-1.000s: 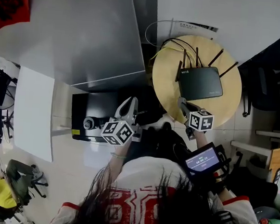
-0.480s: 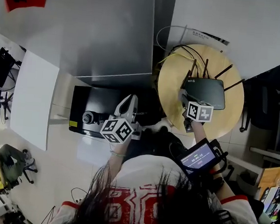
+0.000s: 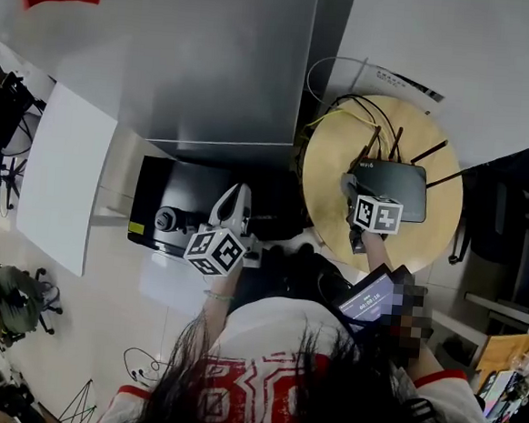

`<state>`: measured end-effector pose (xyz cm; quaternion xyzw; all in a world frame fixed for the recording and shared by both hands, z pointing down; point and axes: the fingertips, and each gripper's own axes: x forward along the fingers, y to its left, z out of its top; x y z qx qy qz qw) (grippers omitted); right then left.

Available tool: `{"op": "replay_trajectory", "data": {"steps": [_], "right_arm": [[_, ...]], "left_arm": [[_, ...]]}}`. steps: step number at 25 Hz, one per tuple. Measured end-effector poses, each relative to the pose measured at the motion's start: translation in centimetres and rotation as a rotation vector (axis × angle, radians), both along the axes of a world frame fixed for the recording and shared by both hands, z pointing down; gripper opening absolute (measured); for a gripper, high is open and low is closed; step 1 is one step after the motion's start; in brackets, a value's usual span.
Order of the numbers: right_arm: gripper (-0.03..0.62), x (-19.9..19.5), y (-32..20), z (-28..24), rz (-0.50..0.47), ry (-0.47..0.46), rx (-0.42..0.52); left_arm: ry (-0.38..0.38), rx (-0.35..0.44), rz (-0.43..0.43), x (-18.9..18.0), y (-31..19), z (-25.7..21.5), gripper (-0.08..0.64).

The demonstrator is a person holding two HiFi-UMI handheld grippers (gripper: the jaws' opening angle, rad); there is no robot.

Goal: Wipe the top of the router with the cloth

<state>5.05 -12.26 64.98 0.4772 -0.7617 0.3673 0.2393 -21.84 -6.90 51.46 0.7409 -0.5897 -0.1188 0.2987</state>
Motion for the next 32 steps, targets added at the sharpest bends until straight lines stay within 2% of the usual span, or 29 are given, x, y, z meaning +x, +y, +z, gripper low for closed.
{"op": "replay_trajectory", "data": {"steps": [5,13,23,27,32], "right_arm": [[0.041,0.6,1.8,0.3,0.027,-0.017,-0.014],[0.041,0.8,6.3,1.0,0.064,-0.048,-0.041],[0.041,2.9,10.2,2.3,0.120,-0.040,-0.070],[0.042,4.6,11.2,2.9,0.180,-0.017,-0.084],[0.042,4.5,11.7,1.9,0.224,-0.049,-0.060]], "left_arm": [[0.003,-0.007,0.032,0.9,-0.1,0.2,0.000],[0.007,-0.010,0.132,3.7,0.0,0.5,0.000],[0.012,-0.013,0.237,6.6,0.7,0.7,0.000],[0.011,-0.008,0.250,6.8,0.9,0.5,0.000],[0.011,-0.005,0.264,6.9,1.3,0.4,0.000]]}}
